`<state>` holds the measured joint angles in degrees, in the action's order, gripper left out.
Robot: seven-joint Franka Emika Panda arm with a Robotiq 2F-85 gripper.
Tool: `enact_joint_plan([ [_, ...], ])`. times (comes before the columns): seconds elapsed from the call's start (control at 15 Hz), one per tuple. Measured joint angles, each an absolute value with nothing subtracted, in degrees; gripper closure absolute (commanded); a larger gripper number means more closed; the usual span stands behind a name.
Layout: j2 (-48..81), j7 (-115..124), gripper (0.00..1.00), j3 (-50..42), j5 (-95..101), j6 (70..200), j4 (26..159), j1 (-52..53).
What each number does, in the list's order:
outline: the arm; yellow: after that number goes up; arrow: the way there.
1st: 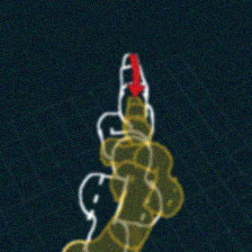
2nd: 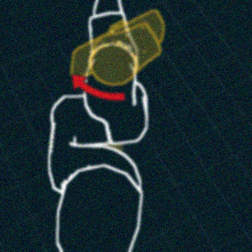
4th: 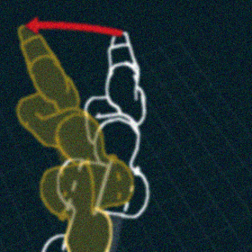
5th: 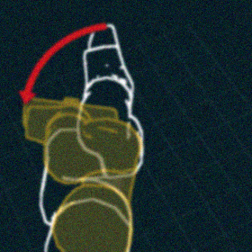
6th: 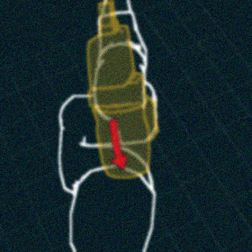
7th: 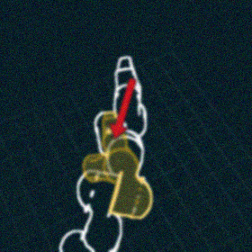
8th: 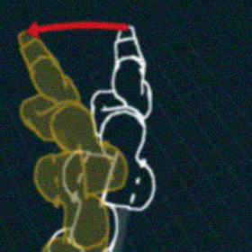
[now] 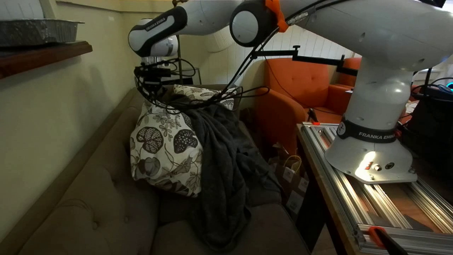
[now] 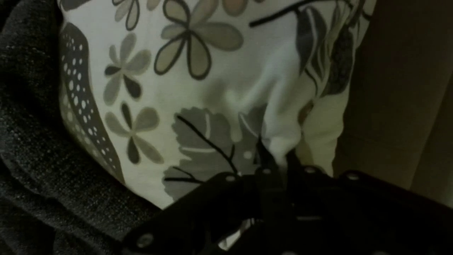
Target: Push the pillow on the left to the left.
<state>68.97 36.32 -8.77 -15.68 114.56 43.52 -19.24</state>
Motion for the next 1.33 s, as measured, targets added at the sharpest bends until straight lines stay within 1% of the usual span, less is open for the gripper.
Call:
enact_joint_plan([
  [0.33, 66.4, 30.5, 0.98, -4.2, -15.7, 110.2, 43.3, -18.9],
  [0.8, 60.2, 22.7, 0.98, 0.5, -15.3, 102.6, 43.3, -10.3],
  [1.07, 58.8, 24.6, 0.98, 0.4, -15.3, 102.5, 43.3, -7.9],
  [1.13, 58.8, 25.6, 0.66, -0.1, -15.3, 102.5, 43.3, -8.4],
  [1.2, 58.8, 26.5, 0.65, -0.6, -15.4, 102.5, 43.4, -9.0],
  [1.33, 59.0, 28.6, 0.52, -2.1, -15.3, 103.6, 43.6, -10.5],
])
